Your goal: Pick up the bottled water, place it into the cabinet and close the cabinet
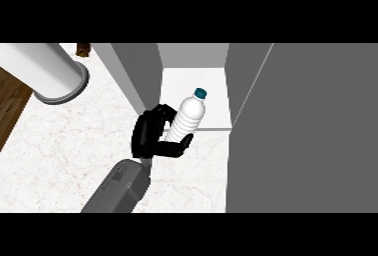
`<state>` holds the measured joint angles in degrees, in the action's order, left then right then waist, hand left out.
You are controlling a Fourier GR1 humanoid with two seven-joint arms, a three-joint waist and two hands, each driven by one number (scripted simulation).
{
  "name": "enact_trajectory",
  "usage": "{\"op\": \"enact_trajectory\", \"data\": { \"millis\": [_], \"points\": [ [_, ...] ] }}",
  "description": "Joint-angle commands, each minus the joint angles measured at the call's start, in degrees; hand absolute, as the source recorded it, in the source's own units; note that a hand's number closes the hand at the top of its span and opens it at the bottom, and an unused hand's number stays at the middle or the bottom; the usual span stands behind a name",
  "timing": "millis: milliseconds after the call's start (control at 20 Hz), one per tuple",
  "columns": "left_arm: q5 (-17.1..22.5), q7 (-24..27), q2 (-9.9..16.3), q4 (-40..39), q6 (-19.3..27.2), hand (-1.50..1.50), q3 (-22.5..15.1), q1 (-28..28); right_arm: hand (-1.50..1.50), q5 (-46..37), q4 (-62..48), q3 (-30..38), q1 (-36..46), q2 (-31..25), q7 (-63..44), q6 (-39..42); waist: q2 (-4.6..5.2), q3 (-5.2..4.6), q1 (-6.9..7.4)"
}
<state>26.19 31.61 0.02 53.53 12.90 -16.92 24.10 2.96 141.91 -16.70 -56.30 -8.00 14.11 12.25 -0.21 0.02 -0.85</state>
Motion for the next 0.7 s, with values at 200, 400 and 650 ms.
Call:
{"op": "enact_trajectory", "data": {
  "millis": [200,400,650],
  "points": [
    [3.56,-6.96,-0.02,-0.35,14.99,1.5,-6.62,12.54,-1.5,4.57,4.0,2.61,-2.43,-1.23,1.28,2.21,0.14,-0.01,-1.34],
    [3.02,-10.44,-0.02,-2.57,18.52,1.5,-9.1,15.2,-1.5,3.81,3.94,1.52,-1.51,-0.41,-0.89,1.05,0.18,-0.02,-0.62],
    [8.19,-9.57,-0.02,-15.75,20.61,1.5,-5.54,26.54,-1.5,6.94,2.04,5.82,0.13,-2.47,0.41,3.93,0.76,-0.01,-2.39]
  ]
}}
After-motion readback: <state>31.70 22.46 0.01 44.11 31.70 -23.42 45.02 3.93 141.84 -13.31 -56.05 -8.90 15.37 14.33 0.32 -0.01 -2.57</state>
